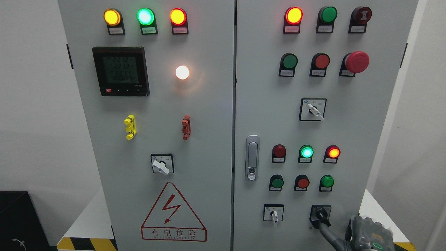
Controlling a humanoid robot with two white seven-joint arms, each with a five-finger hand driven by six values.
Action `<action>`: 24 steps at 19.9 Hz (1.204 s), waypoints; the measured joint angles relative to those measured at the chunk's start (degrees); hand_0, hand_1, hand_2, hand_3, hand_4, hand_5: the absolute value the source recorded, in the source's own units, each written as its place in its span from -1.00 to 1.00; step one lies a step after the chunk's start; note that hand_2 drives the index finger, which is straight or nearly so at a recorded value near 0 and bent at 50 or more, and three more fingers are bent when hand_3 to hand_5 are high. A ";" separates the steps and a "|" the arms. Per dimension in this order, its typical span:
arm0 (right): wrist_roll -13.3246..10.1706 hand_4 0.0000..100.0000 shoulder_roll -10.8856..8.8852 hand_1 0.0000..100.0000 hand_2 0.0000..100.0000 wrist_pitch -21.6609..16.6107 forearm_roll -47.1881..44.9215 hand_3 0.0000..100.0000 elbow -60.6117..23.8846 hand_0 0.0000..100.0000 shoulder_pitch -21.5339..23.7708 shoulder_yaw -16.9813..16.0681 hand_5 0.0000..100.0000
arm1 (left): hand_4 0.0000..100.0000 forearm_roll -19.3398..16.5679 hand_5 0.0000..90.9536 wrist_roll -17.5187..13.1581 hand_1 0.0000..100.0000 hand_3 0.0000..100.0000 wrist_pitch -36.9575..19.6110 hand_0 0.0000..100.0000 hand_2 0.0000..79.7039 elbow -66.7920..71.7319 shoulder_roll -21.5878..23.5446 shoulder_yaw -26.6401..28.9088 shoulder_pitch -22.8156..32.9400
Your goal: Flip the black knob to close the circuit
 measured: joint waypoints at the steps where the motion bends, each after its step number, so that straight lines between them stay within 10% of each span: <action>1: 0.07 0.52 -0.01 -1.00 0.45 -0.02 -0.01 0.87 -0.02 -1.00 -0.02 -0.11 0.42 | -1.00 0.00 -1.00 0.00 -1.00 -1.00 0.00 -1.00 -1.00 0.00 0.00 0.00 0.00; 24: 0.58 0.52 -0.03 -1.00 0.45 -0.16 -0.23 0.87 -0.30 -1.00 -0.45 -0.82 0.42 | -1.00 0.00 -1.00 0.00 -1.00 -1.00 0.00 -1.00 -1.00 0.00 0.00 0.00 0.00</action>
